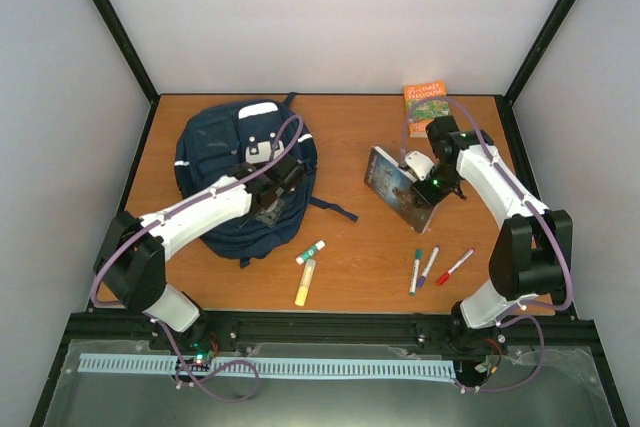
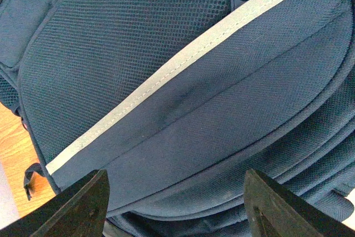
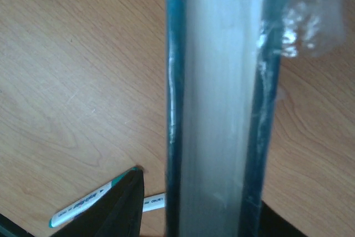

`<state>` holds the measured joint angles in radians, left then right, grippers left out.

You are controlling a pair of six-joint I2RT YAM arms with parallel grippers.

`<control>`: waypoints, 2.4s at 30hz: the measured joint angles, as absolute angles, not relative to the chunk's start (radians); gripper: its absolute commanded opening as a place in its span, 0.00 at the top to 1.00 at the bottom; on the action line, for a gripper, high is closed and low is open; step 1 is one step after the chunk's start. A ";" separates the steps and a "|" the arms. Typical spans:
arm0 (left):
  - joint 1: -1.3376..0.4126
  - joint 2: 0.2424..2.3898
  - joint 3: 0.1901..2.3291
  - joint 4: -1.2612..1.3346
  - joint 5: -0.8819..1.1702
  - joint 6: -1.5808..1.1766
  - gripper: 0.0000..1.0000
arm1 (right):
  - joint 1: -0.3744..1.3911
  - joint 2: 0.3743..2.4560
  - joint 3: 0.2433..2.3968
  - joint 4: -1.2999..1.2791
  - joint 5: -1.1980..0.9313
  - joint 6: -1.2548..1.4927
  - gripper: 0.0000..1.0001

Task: Pack the student bag
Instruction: Place the book in the student bag.

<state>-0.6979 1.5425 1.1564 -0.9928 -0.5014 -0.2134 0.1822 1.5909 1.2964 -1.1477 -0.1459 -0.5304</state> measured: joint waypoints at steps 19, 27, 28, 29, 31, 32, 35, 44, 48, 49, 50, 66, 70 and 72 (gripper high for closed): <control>-0.701 1.394 1.077 -0.939 -0.593 -0.173 0.42 | 0.007 1.422 1.323 -1.065 -0.439 -0.458 0.97; -0.813 1.369 1.055 -0.907 -0.476 -0.073 0.54 | 0.010 1.245 1.042 -0.896 -0.702 -0.394 0.97; -0.831 1.377 1.053 -0.906 -0.459 -0.065 0.54 | 0.010 1.242 1.016 -0.888 -0.714 -0.387 0.97; -0.846 1.389 1.053 -0.904 -0.447 -0.057 0.54 | 0.010 1.242 1.002 -0.883 -0.720 -0.382 0.97; -0.867 1.428 1.053 -0.897 -0.432 -0.047 0.55 | 0.010 1.238 0.978 -0.870 -0.730 -0.376 0.97; -0.870 1.448 1.053 -0.896 -0.432 -0.047 0.55 | 0.010 1.234 0.971 -0.864 -0.736 -0.376 0.97; -0.873 1.530 1.056 -0.894 -0.442 -0.047 0.55 | 0.010 1.222 0.962 -0.846 -0.751 -0.376 0.97; -0.873 1.625 1.078 -0.890 -0.508 -0.046 0.56 | 0.010 1.209 0.960 -0.818 -0.776 -0.376 0.97; -0.873 1.671 1.094 -0.887 -0.543 -0.045 0.60 | 0.010 1.209 0.960 -0.818 -0.782 -0.376 0.97; -0.873 1.684 1.097 -0.886 -0.555 -0.046 0.60 | 0.010 1.209 0.960 -0.818 -0.784 -0.376 0.97; -0.874 1.697 1.101 -0.886 -0.567 -0.046 0.59 | 0.010 1.209 0.960 -0.818 -0.786 -0.376 0.97; -0.878 1.717 1.210 -0.893 -0.625 -0.017 0.99 | 0.010 1.233 0.944 -0.789 -0.804 -0.285 0.97; -0.878 1.707 1.269 -0.895 -0.648 -0.010 0.99 | 0.009 1.303 0.986 -0.820 -0.802 -0.226 0.97; -0.877 1.698 1.303 -0.897 -0.666 -0.003 0.99 | 0.009 1.357 1.035 -0.861 -0.817 -0.202 0.97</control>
<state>-0.8768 1.6978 1.3033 -0.8970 -0.6662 -0.0029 0.0090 1.3575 1.0351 -0.8608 -0.8173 -0.2024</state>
